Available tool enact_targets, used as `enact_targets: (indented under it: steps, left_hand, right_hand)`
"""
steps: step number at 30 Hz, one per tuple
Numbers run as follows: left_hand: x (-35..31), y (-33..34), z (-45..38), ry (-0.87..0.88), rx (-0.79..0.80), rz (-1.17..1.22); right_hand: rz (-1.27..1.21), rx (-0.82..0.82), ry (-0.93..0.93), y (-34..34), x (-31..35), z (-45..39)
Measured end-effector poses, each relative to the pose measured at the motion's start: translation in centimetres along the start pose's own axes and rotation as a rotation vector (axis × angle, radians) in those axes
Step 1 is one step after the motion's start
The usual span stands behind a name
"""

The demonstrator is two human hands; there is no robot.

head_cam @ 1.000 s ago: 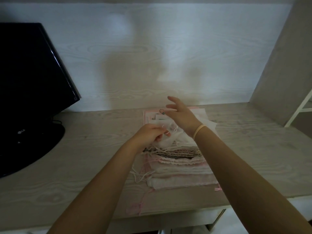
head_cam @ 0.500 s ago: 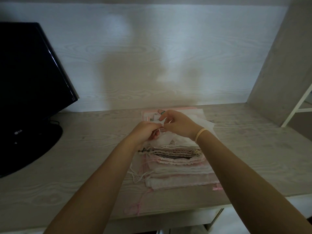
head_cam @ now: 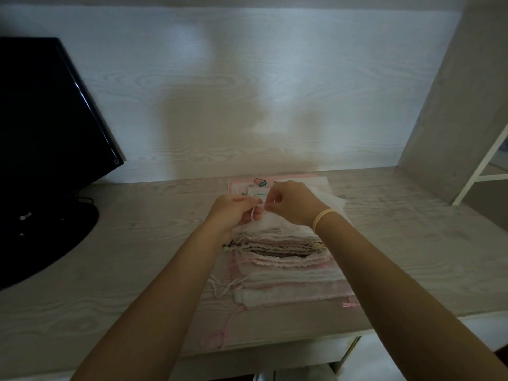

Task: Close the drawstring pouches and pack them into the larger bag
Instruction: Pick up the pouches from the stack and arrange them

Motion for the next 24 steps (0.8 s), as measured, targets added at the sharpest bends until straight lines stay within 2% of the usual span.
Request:
enact_targets:
  steps: [7, 12, 17, 20, 24]
  left_hand:
    - [-0.3, 0.4, -0.1, -0.035, 0.034, 0.075]
    - [-0.2, 0.5, 0.2, -0.059, 0.101, 0.123]
    - [0.0, 0.5, 0.3, -0.041, 0.126, 0.067]
    - [-0.1, 0.4, 0.6, 0.014, 0.088, -0.019]
    - [-0.4, 0.3, 1.0, 0.120, 0.043, -0.160]
  right_hand:
    - [-0.185, -0.013, -0.009, -0.2, 0.3, 0.6]
    - [-0.163, -0.012, 0.021, -0.2, 0.1, 0.8]
    - [-0.151, 0.019, 0.052, -0.3, 0.4, 1.1]
    - [-0.116, 0.076, 0.072, -0.5, 0.6, 1.1]
    - [-0.222, -0.009, 0.099, -0.9, 0.5, -0.2]
Point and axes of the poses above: each hand's wrist, its own z-axis away from the middle knuckle, its own y-axis out of the palm, x = y × z, the point moved 1 cm from there along -z, towards the middle knuckle, and after that the axes turned 9 degrees about -y, right-handed, at the moved point
